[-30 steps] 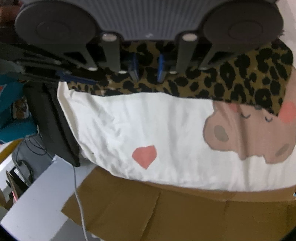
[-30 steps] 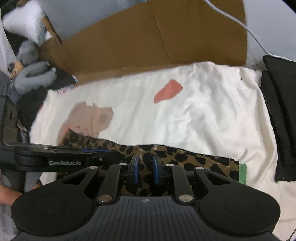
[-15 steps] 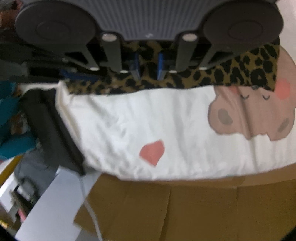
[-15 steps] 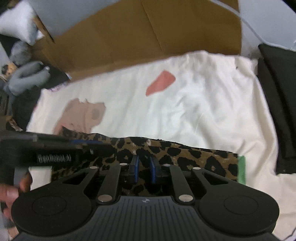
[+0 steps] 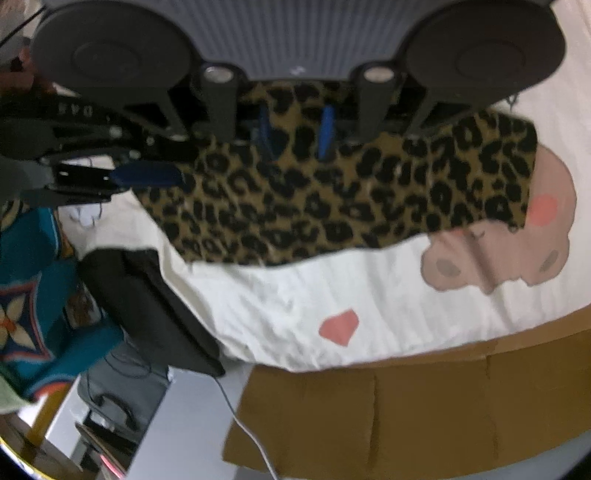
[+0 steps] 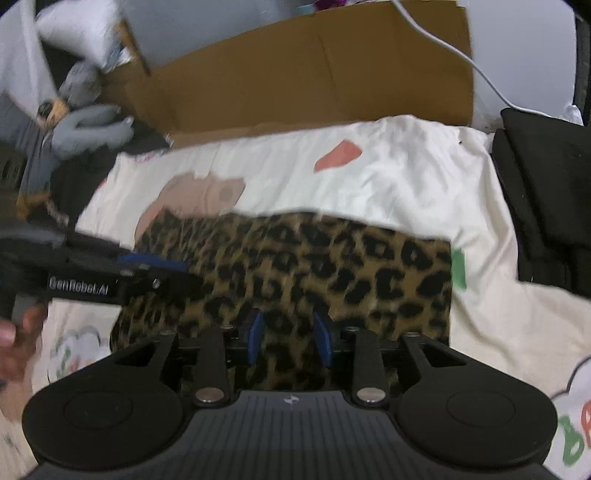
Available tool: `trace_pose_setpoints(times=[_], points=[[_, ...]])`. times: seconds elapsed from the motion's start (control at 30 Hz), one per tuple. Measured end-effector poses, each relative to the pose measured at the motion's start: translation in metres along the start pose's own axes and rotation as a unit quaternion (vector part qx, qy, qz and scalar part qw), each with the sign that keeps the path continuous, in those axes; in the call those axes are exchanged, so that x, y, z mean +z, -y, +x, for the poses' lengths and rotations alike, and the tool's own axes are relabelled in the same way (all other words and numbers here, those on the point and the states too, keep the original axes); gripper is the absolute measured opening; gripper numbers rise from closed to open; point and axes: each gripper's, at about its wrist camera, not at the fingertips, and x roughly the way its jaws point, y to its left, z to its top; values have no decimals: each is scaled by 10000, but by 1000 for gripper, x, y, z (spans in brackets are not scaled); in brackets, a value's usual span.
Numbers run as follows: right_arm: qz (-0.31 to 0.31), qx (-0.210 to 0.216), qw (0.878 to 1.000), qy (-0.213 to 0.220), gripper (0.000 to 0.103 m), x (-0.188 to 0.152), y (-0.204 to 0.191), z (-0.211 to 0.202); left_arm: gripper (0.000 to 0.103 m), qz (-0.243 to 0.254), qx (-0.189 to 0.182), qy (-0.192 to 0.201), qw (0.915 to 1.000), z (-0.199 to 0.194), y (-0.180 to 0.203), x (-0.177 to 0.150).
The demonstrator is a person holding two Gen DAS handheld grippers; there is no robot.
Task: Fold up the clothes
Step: 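Lay the pants flat on the sheet and open both grippers, then move both grippers to the pants edge and close them on it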
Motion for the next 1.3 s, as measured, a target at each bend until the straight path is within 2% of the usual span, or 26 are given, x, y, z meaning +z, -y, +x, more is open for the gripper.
trace_pose_setpoints(times=[0.2, 0.3, 0.57, 0.73, 0.9, 1.07, 1.2, 1.3], points=[[-414, -342, 9983, -245, 42, -34, -6, -3, 36, -94, 302, -150, 9994, 11, -14, -8], [-382, -489, 9977, -255, 42, -42, 0, -8, 37, -271, 333, -170, 9989, 2, -24, -12], [-383, -861, 9952, -253, 42, -57, 10, -19, 40, -331, 492, -369, 9976, -28, -36, -46], [-293, -922, 9949, -274, 42, -58, 15, -19, 39, -212, 352, -454, 9981, -39, -31, -65], [-203, -982, 9945, -296, 42, -60, 19, -20, 39, -11, 253, -495, 9985, -27, -19, -72], [-113, -1043, 9940, -317, 43, -62, 23, -21, 40, -449, 280, -620, 9967, -9, -34, -76], [104, -1075, 9936, -332, 45, -65, 29, -27, 38, -398, 577, -645, 9955, -13, -43, -81], [402, -989, 9937, -343, 45, -66, 33, -36, 36, -780, 644, -496, 9936, -26, -56, -84]])
